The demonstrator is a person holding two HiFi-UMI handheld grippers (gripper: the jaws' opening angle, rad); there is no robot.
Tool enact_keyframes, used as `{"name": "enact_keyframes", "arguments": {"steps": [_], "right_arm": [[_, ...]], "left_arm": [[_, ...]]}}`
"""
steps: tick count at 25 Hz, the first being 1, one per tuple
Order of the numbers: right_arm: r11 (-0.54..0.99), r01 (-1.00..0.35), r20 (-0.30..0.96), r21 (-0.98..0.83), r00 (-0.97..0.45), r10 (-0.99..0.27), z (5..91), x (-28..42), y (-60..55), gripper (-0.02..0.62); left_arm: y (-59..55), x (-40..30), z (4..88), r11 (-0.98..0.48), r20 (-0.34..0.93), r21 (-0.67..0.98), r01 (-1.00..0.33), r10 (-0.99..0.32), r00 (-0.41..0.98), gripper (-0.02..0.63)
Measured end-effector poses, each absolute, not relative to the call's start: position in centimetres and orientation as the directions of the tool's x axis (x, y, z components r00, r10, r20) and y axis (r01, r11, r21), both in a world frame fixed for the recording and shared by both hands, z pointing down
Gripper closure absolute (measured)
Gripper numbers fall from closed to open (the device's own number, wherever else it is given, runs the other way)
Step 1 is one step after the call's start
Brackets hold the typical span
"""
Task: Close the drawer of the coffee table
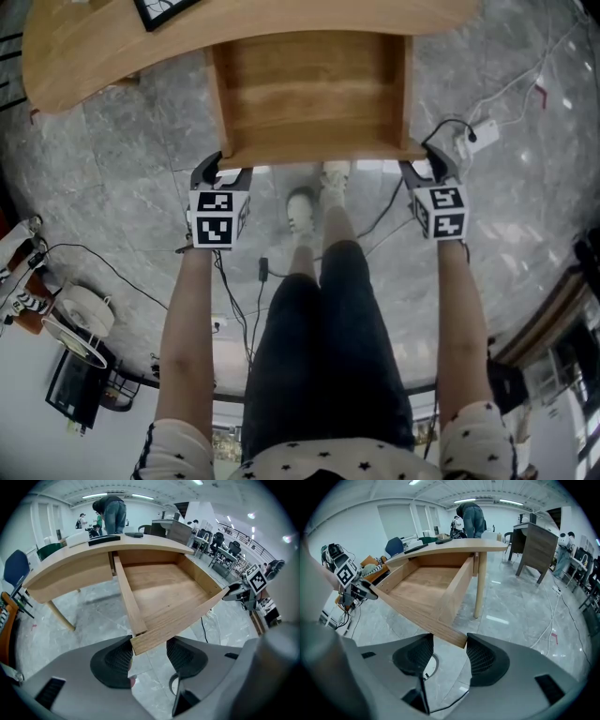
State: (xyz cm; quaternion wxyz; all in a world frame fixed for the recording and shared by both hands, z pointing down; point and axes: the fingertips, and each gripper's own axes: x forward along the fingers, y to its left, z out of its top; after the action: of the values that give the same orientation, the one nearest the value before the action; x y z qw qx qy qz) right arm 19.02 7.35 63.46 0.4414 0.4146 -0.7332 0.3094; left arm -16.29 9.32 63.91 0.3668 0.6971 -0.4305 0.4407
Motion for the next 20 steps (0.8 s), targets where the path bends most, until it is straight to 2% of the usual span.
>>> {"name": "enact_keyframes", "arguments": {"steps": [20], "right_arm": [[0.469, -0.876, 0.905, -0.113, -0.285, -0.316, 61.5, 18.7, 7.0, 0.368]], "left_arm": [[8.8, -16.6, 61.9, -0.363, 0.934, 0.140, -0.921, -0.261, 0.245, 0.370]]}}
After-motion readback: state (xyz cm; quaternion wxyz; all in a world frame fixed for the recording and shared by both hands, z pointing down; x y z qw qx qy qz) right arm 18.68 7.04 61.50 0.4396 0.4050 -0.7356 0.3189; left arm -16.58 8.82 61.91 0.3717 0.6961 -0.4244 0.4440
